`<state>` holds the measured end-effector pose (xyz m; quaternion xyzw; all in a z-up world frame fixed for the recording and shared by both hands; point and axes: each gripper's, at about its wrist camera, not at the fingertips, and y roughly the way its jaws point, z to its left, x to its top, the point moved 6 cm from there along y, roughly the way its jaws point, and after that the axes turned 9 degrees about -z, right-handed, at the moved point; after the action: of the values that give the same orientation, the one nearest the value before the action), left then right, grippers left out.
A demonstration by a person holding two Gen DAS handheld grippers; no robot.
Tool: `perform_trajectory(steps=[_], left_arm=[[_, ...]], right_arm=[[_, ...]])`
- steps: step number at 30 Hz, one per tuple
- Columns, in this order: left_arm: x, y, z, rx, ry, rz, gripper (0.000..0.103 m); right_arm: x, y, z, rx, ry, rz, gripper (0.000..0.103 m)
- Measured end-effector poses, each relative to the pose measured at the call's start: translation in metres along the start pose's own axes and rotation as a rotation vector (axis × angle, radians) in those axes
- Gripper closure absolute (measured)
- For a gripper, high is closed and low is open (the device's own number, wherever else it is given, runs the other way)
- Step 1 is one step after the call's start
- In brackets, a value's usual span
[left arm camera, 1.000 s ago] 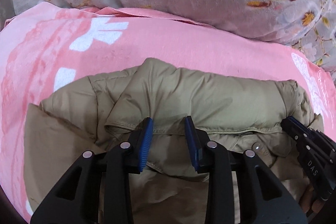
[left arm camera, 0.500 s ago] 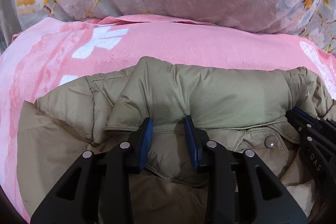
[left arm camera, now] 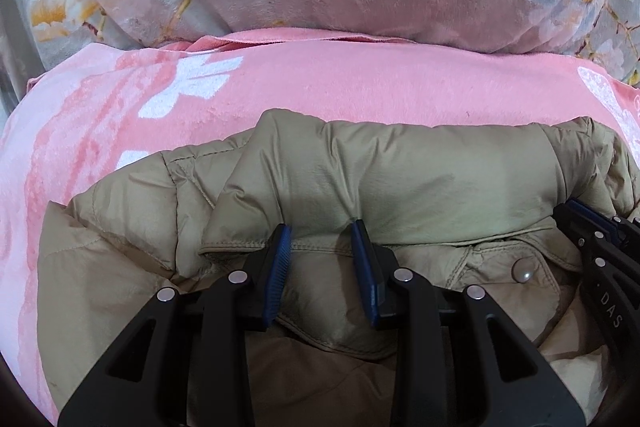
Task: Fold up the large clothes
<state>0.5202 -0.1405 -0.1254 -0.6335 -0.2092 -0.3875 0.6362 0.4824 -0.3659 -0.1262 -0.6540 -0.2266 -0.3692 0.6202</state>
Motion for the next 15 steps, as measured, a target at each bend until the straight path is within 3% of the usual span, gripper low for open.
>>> perform_trajectory(steps=[15], left_arm=[[0.0001,-0.0012,-0.0005,0.005,0.009,0.004,0.073]], right_arm=[[0.0003,0.0,0.0001,0.001,-0.001,0.001,0.098]])
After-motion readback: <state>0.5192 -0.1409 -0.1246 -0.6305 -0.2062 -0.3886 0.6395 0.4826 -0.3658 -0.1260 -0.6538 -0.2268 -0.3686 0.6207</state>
